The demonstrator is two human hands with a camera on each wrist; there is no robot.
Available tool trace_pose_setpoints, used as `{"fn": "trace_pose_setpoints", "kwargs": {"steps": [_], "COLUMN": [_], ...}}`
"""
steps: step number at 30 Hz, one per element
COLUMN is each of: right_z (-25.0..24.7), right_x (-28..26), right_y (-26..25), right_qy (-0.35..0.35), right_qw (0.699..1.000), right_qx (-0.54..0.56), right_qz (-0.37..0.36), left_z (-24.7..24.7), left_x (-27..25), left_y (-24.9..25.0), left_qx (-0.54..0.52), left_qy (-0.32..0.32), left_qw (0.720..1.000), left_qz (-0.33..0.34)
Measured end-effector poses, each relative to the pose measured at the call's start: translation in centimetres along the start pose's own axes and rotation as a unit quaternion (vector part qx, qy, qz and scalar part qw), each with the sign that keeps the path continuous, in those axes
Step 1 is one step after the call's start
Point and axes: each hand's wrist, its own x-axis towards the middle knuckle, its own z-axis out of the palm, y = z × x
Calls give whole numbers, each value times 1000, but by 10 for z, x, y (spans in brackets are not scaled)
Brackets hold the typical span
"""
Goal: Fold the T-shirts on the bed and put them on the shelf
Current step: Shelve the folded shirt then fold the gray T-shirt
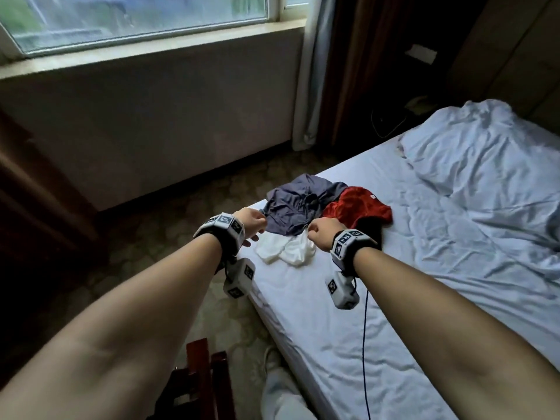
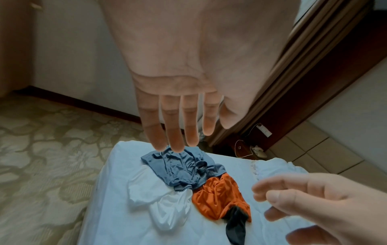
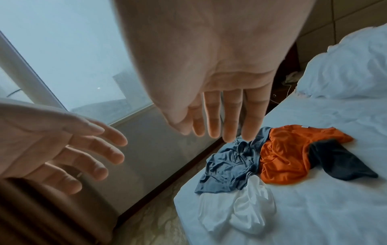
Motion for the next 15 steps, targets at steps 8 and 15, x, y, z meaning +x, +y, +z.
{"fn": "trace_pose_setpoints", "kwargs": {"steps": [8,15], "right_z": [47,82], "right_x": [178,266], "right_y": [33,65], "right_qy": [-77,-141], "right_qw": [995,984], "right_qx": [58,87], "right_qz": [27,69], "left_z": [16,37], "left_x": [172,280], "left_y": [-18,-30], "left_qx": [6,37], "left_qy": [-55,-92], "left_qw": [995,987], "left_qz": [-78,-124]}}
